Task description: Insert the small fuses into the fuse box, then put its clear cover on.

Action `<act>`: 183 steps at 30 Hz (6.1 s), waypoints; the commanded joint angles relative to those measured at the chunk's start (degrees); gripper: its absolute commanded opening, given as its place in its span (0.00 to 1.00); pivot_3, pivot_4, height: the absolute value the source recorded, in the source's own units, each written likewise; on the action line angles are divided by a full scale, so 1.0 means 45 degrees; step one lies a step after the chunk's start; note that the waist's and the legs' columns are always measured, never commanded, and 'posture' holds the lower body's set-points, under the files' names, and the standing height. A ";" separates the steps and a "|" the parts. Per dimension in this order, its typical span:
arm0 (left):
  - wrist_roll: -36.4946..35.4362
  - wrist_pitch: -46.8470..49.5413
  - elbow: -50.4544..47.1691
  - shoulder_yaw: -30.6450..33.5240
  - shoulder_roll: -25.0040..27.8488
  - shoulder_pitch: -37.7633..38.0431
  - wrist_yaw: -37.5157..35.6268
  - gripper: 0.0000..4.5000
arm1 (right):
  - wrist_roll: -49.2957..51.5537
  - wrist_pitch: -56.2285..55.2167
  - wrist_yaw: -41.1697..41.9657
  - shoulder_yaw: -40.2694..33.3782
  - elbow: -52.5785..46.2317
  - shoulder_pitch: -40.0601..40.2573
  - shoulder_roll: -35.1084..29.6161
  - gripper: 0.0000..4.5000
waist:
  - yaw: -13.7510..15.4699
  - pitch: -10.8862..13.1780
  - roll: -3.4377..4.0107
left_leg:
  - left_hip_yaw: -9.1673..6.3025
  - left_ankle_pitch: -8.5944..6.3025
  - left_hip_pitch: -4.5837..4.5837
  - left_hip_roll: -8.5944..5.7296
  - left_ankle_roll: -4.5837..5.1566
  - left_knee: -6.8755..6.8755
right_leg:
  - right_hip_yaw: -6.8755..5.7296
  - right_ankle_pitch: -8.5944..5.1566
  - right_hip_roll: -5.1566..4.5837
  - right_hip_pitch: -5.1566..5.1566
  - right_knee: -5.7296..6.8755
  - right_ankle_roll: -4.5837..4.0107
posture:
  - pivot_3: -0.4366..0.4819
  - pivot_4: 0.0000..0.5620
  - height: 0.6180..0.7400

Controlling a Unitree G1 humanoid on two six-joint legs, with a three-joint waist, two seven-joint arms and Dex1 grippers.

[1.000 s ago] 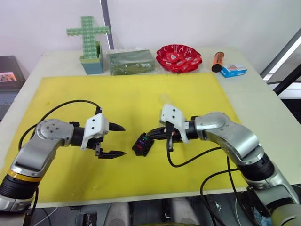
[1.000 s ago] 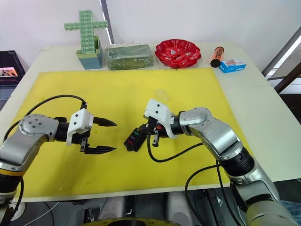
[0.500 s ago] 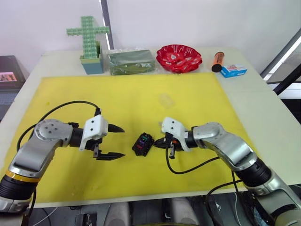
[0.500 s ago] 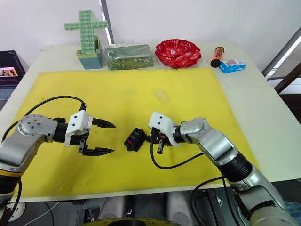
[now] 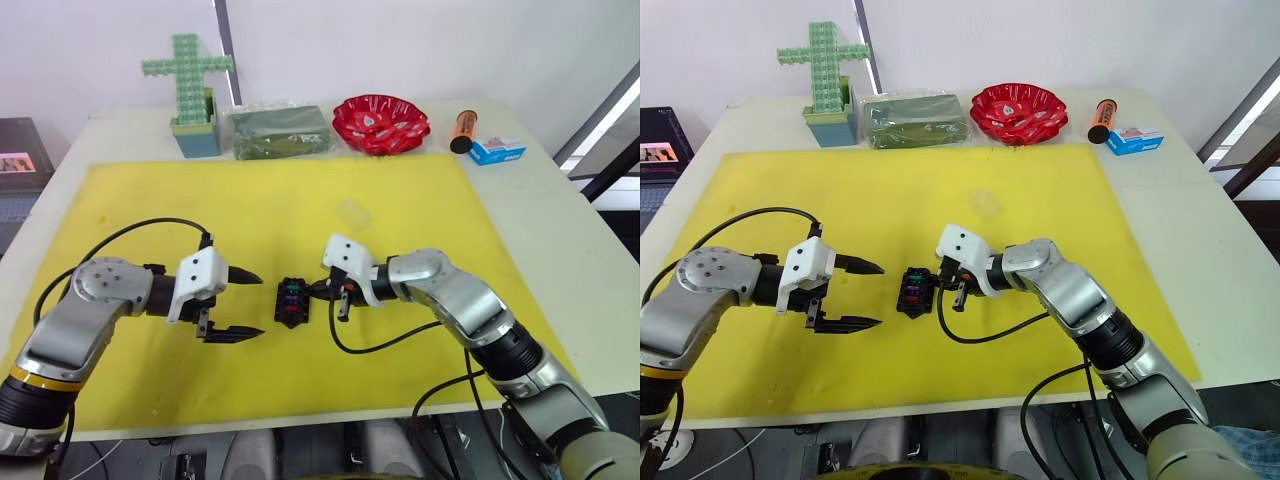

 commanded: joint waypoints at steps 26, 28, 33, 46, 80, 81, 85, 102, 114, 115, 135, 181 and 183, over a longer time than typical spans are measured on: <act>-0.1459 0.0449 -0.0823 0.1603 0.1069 0.0217 -0.0303 1.00 | 0.3376 0.1481 0.1476 -0.5683 -0.1211 0.1236 -0.3356 0.69 | 0.0003 0.0002 0.0003 | 0.0000 0.0000 0.0002 -0.0001 0.0000 -0.0003 | 0.0001 -0.0012 -0.0002 0.0001 -0.0001 -0.0021 | 0.48 0.27 1.00; -0.1514 0.0498 -0.0843 0.1620 0.1081 0.0187 -0.0272 1.00 | 0.3469 0.1536 0.1563 -0.5673 -0.1022 0.1205 -0.3450 0.85 | -0.0006 0.0002 0.0003 | 0.0000 0.0000 0.0002 -0.0001 0.0000 -0.0004 | 0.0001 -0.0012 -0.0001 0.0000 -0.0002 -0.0020 | 0.48 0.27 1.00; -0.1628 0.0603 -0.0856 0.1575 0.1045 -0.0072 -0.0160 1.00 | 0.3998 0.2318 0.1867 -0.5327 -0.0164 0.0633 -0.3323 0.99 | 0.0002 0.0002 0.0003 | 0.0001 0.0000 0.0002 -0.0001 0.0000 0.0000 | 0.0003 -0.0012 -0.0002 0.0001 -0.0002 -0.0021 | 0.48 0.27 1.00; -0.1249 0.0835 0.0123 0.0145 -0.0620 -0.2796 0.0371 1.00 | 0.3782 0.4453 0.3103 -0.2937 0.4561 -0.3540 -0.2204 0.99 | 0.0006 0.0003 0.0003 | 0.0002 0.0000 -0.0002 -0.0006 0.0001 0.0006 | 0.0005 0.0008 0.0002 0.0001 0.0002 0.0014 | 0.48 0.27 1.00; -0.0574 0.0743 -0.0577 -0.0322 -0.0869 -0.2305 0.0618 1.00 | 0.1266 0.4051 0.7013 -0.1194 1.2607 -0.6176 0.0862 0.99 | -0.0034 0.0005 0.0006 | 0.0000 0.0000 -0.0004 -0.0003 0.0000 0.0005 | 0.0009 0.0012 0.0011 -0.0002 0.0011 0.0020 | 0.48 0.27 1.00; -0.0568 0.0738 -0.0606 -0.0308 -0.0844 -0.2265 0.0633 1.00 | 0.1249 0.4051 0.6992 -0.1250 1.2734 -0.6201 0.0932 0.99 | -0.0035 0.0005 0.0007 | 0.0000 0.0001 -0.0004 -0.0003 0.0000 0.0005 | 0.0009 0.0012 0.0011 -0.0002 0.0011 0.0021 | 0.48 0.27 1.00; -0.0571 0.0746 -0.0733 -0.0259 -0.0771 -0.2121 0.0707 1.00 | 0.1075 0.3915 0.6800 -0.1549 1.3456 -0.6325 0.1199 0.99 | -0.0046 0.0004 0.0006 | -0.0001 0.0001 -0.0002 -0.0001 0.0000 0.0004 | 0.0009 0.0012 0.0013 -0.0002 0.0012 0.0020 | 0.48 0.27 1.00; -0.0471 0.0550 -0.0639 -0.0290 -0.0711 -0.1984 0.0728 1.00 | 0.0470 0.3657 0.6652 -0.2183 1.4463 -0.6230 0.1777 0.70 | -0.0080 0.0001 0.0005 | 0.0000 0.0001 0.0005 0.0000 0.0000 0.0004 | 0.0011 0.0012 0.0016 0.0000 0.0020 0.0020 | 0.48 0.27 1.00; -0.0425 0.0515 -0.0728 -0.0315 -0.0704 -0.1855 0.0759 1.00 | 0.0058 0.3470 0.6265 -0.2709 1.5062 -0.6356 0.1907 0.43 | -0.0069 0.0001 0.0005 | 0.0000 0.0001 0.0004 0.0000 0.0000 0.0003 | 0.0011 0.0012 0.0016 0.0000 0.0019 0.0020 | 0.48 0.27 1.00; -0.0420 0.0514 -0.0735 -0.0322 -0.0708 -0.1851 0.0764 1.00 | 0.0033 0.3456 0.6240 -0.2743 1.5108 -0.6375 0.1919 0.34 | -0.0068 0.0002 0.0006 | 0.0000 0.0001 0.0004 0.0000 0.0000 0.0002 | 0.0011 0.0012 0.0016 0.0000 0.0018 0.0020 | 0.48 0.27 1.00; -0.0273 0.0291 -0.0631 -0.0393 -0.0733 -0.1693 0.0648 1.00 | -0.0388 0.3354 0.5802 -0.3228 1.5448 -0.6384 0.2039 0.03 | -0.0063 0.0000 0.0003 | 0.0001 0.0001 0.0005 0.0000 0.0000 0.0007 | 0.0012 0.0012 0.0015 0.0002 0.0021 0.0020 | 0.48 0.27 1.00; -0.0275 0.0064 -0.0643 -0.0498 -0.1123 -0.1300 0.0767 1.00 | 1.8439 0.8289 -1.6734 -1.0427 -0.1313 0.5550 0.2845 0.01 | -0.0008 -0.0002 0.0000 | -0.0020 0.0000 -0.0001 -0.0001 0.0001 -0.0006 | 0.0015 0.0010 0.0010 0.0020 -0.0006 0.0018 | 0.48 0.27 1.00; -0.0266 0.0058 -0.0638 -0.0490 -0.1142 -0.1272 0.0802 1.00 | 2.0043 0.7049 -1.7825 -0.9398 -0.1368 0.5802 0.1860 0.01 | -0.0015 -0.0002 0.0000 | -0.0020 0.0000 -0.0002 -0.0002 0.0002 -0.0005 | 0.0022 0.0010 0.0009 0.0021 -0.0010 0.0017 | 0.48 0.27 1.00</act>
